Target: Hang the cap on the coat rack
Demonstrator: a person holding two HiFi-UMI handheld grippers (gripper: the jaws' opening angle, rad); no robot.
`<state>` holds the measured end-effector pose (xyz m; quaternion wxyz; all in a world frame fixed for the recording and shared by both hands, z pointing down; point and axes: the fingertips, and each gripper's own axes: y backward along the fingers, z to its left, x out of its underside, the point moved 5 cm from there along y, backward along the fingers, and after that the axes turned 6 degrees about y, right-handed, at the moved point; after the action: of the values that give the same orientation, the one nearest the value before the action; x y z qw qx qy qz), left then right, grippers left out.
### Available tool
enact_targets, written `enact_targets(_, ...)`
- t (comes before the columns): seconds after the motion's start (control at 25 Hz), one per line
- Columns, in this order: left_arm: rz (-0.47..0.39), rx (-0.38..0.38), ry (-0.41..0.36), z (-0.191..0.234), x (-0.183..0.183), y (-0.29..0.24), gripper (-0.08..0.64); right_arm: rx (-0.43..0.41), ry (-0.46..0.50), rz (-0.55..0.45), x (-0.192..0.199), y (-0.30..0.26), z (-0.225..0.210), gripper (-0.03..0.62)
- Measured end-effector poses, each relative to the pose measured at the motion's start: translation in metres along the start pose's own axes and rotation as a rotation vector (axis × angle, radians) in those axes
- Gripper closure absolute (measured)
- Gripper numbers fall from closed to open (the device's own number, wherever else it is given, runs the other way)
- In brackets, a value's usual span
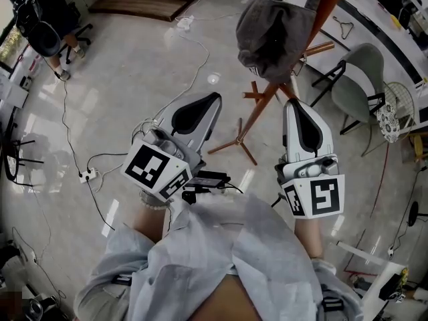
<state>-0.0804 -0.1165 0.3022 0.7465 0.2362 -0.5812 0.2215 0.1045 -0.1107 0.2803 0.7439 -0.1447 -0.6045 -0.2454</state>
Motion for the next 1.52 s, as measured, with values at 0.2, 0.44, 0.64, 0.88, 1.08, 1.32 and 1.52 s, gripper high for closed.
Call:
enact_targets(0.2, 0.006, 0.000, -0.001, 0.000, 0.001, 0.000, 0.557, -0.001, 0.000, 0.005, 0.001, 0.000, 0.001, 0.586)
enact_targets(0.44, 0.011, 0.012, 0.008, 0.000, 0.002, -0.001, 0.556, -0.011, 0.006, 0.011, 0.002, 0.000, 0.003, 0.586)
enact_targets(0.64, 0.013, 0.022, 0.020, 0.000, 0.004, -0.003, 0.557, -0.004, 0.006, 0.019, 0.004, -0.001, 0.002, 0.586)
enact_targets(0.88, 0.015, 0.039, 0.024, -0.001, 0.004, -0.007, 0.557, 0.003, 0.004, 0.021, 0.005, 0.002, 0.000, 0.586)
enact_targets(1.08, 0.017, 0.043, 0.027, 0.001, 0.005, -0.010, 0.556, 0.010, 0.005, 0.022, 0.006, 0.002, -0.001, 0.586)
enact_targets(1.32, 0.022, 0.049, 0.023, 0.000, 0.007, -0.012, 0.557, 0.023, 0.002, 0.023, 0.006, 0.004, -0.003, 0.586)
enact_targets(1.52, 0.025, 0.054, 0.027, -0.001, 0.009, -0.014, 0.557, 0.032, 0.007, 0.031, 0.008, 0.004, -0.005, 0.586)
